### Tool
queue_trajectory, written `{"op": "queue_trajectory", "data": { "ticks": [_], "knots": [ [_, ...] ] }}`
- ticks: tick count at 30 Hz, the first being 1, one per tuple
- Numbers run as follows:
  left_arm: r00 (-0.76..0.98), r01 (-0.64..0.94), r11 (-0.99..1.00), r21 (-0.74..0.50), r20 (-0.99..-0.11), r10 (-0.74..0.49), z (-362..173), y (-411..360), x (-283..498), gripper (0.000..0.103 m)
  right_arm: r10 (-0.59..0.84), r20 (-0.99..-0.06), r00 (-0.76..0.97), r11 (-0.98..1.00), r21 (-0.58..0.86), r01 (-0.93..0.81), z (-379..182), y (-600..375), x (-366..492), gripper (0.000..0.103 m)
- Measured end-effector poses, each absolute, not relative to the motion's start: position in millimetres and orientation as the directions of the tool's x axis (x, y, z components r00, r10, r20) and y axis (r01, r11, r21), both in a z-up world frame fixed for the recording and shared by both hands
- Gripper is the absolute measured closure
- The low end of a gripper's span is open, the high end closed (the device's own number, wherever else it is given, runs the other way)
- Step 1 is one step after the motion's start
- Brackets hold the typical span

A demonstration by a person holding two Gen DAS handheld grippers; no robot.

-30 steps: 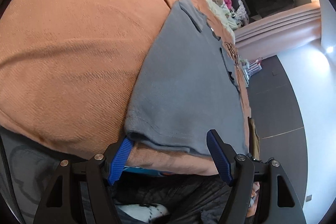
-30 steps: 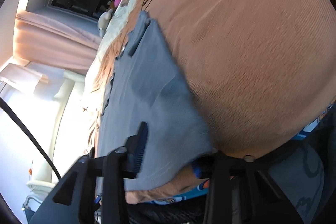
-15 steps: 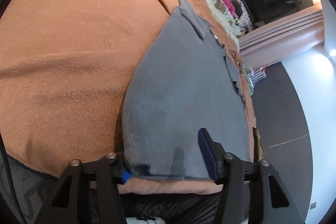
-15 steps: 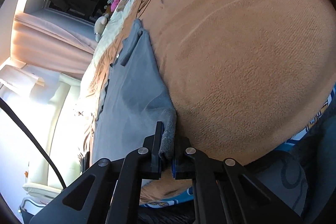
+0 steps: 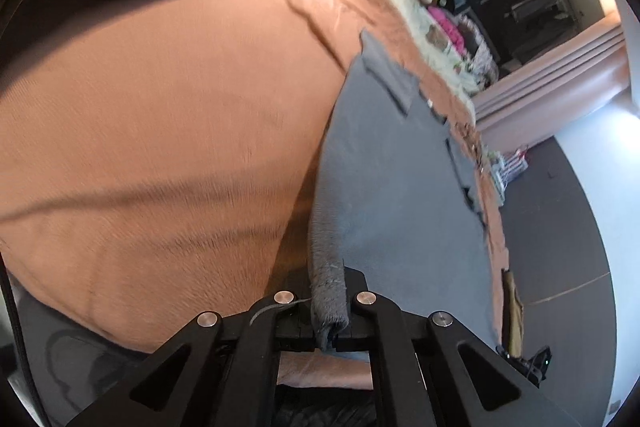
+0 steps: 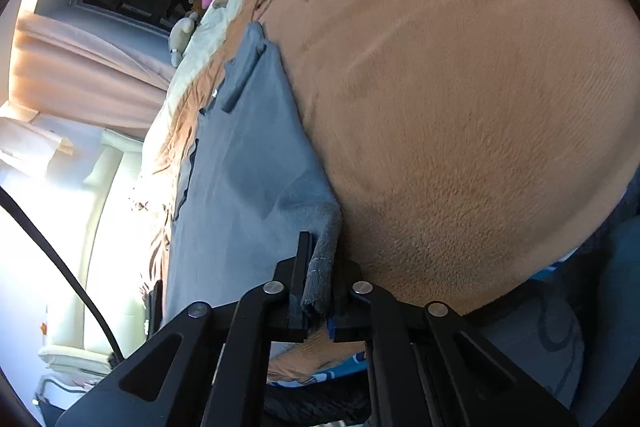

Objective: Fold small clothes
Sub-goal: 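Lift the hem with both grippers and fold it toward the collar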

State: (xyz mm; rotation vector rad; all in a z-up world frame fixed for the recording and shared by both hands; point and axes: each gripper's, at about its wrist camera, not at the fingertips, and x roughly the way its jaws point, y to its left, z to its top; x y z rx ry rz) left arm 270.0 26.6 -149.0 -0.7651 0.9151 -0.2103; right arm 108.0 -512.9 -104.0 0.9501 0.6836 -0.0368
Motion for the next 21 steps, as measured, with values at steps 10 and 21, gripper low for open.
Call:
{"op": "queue_trajectory", "data": {
  "ticks": [10,21],
  "knots": [
    [0.68,-0.065,0.698,-0.713,-0.543,-0.492,-101,38,250,0.101,0.259,-0.47,0.844,0.65,0.731,0.208,-56,-495,66,0.103],
    [0.732,-0.001,0.669,-0.743,-0.456,-0.506,-69,68,190,0.101,0.287,-0.396,0.872,0.686,0.72,0.102,-40,-480,6,0.103]
  ]
}}
